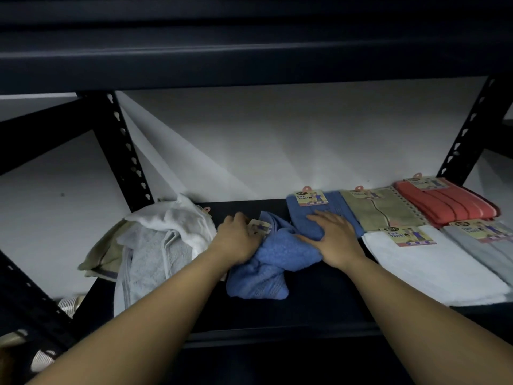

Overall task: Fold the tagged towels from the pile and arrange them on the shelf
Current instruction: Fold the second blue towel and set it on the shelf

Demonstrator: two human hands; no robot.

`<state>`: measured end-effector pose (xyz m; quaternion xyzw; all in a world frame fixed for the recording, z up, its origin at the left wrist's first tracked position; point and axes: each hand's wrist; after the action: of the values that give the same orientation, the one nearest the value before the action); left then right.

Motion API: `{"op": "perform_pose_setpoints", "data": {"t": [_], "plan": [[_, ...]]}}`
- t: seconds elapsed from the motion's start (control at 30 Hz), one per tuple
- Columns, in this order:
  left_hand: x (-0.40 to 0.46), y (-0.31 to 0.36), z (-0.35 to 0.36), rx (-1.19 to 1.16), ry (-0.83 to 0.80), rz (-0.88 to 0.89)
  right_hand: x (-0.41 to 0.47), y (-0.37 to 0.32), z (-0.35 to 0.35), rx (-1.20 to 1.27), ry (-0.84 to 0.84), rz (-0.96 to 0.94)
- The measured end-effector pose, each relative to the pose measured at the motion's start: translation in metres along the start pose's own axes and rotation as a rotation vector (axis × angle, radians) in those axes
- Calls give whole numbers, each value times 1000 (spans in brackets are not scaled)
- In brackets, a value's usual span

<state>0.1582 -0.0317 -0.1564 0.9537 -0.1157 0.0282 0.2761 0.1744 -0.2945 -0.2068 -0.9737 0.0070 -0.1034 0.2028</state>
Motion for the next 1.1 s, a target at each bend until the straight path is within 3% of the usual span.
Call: {"op": "perform_pose_setpoints", "data": {"t": [0.07, 0.17, 0.4, 0.57, 0.7, 0.93, 1.1], "plan": [[11, 4, -3, 98, -113, -84, -1, -1, -1, 4, -14, 9], [24, 8, -5, 132, -130, -107, -1, 0, 1, -2, -18, 51], [32, 4, 3, -234, -123, -165, -5, -6, -7, 30, -48, 96], [20, 16, -4, -455, 5, -55, -12, -16, -29, 140, -140, 124], [1, 32, -25, -605, 53, 46, -26, -36, -60, 451, -207, 127], [-50, 64, -80, -839, -43, 272, -66, -89, -110, 723, -306, 47], [-82, 69, -111, -765, -115, 403, -102, -98, -130, 911, -326, 107]]}}
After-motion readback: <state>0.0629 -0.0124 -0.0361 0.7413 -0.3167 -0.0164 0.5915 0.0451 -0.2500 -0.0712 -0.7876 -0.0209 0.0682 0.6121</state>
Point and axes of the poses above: each hand's wrist, its own x-axis towards the middle knuckle, its own z-axis out of the palm, y = z × x, and after that the axes turned 9 degrees about z, right-handed
